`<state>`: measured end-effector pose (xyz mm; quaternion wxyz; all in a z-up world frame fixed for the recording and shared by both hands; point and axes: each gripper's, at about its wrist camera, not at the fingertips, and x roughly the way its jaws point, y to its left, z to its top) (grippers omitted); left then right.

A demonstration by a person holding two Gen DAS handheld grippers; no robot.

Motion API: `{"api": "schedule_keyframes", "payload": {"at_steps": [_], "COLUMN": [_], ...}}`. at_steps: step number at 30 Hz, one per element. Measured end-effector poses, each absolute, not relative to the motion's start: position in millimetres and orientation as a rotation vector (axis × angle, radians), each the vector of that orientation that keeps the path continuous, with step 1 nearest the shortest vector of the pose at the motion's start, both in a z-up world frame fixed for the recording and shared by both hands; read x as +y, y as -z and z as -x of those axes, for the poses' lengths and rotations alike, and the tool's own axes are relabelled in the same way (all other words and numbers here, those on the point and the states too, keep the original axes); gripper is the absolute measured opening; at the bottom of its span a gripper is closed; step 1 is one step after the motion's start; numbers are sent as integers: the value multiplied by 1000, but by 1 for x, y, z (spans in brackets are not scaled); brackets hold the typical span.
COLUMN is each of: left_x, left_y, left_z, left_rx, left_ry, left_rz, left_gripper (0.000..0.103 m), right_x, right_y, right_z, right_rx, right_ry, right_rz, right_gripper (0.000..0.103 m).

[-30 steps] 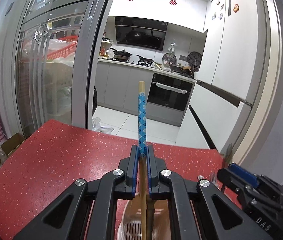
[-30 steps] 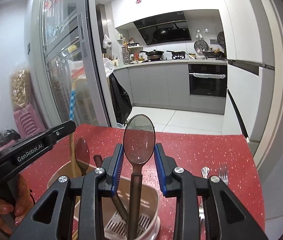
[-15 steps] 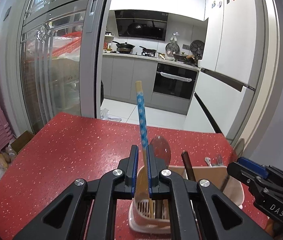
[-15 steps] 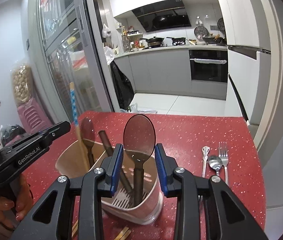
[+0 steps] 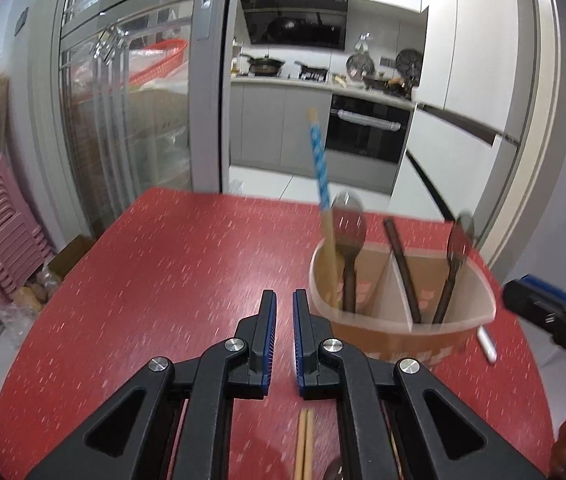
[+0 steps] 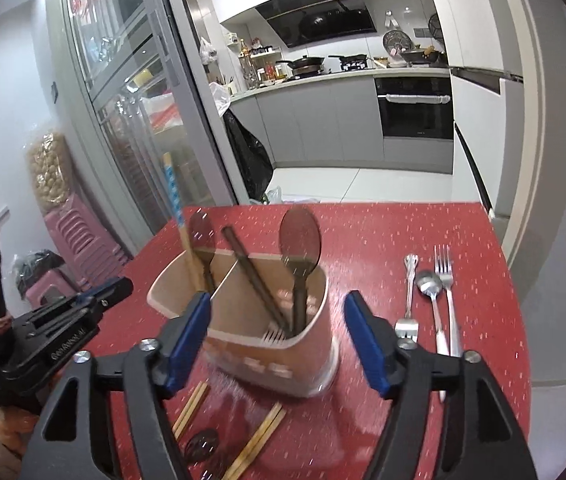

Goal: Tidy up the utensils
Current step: 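Open both grippers and move back toward the remaining utensils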

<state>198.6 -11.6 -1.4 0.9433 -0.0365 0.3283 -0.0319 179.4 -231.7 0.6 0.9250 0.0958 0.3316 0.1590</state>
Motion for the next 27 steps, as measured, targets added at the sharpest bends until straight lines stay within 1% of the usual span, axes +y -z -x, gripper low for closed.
{"api": "schedule_keyframes", "payload": {"at_steps": [5, 8, 9, 10, 11, 13, 14, 22, 27], "left_x": [-4, 2, 4, 7, 8, 13, 14, 19, 18], "left_y": [18, 29, 32, 35, 38, 42, 46, 92, 117], "left_z": [-169, -154, -149, -144, -140, -128, -124, -114, -109], "left_rx": [735, 770, 780, 790, 799, 782, 794, 901, 958], "left_ry": [62, 64, 63, 59, 53, 26, 34, 29, 48], "left_rz": [58, 62, 63, 63, 63, 61, 54, 12, -9], "left_gripper": [31, 31, 34, 66, 103, 103, 103, 103, 103], "right_x": [-231, -231, -232, -234, -234, -233, -232, -211, -202], "right_y": [12, 23, 28, 32, 34, 41, 43, 65, 84], "right_z": [-150, -138, -133, -127, -124, -115, -113, -93, -85], "right_rx": [748, 804, 819, 833, 845, 876, 887, 1009, 1088], "right_ry": [-320, -312, -307, -301, -295, -282, -275, -206, -222], "right_rz": [-236, -270, -287, -300, -308, -312, -308, -192, -227], "right_gripper": [84, 84, 85, 86, 88, 94, 103, 103, 103]}}
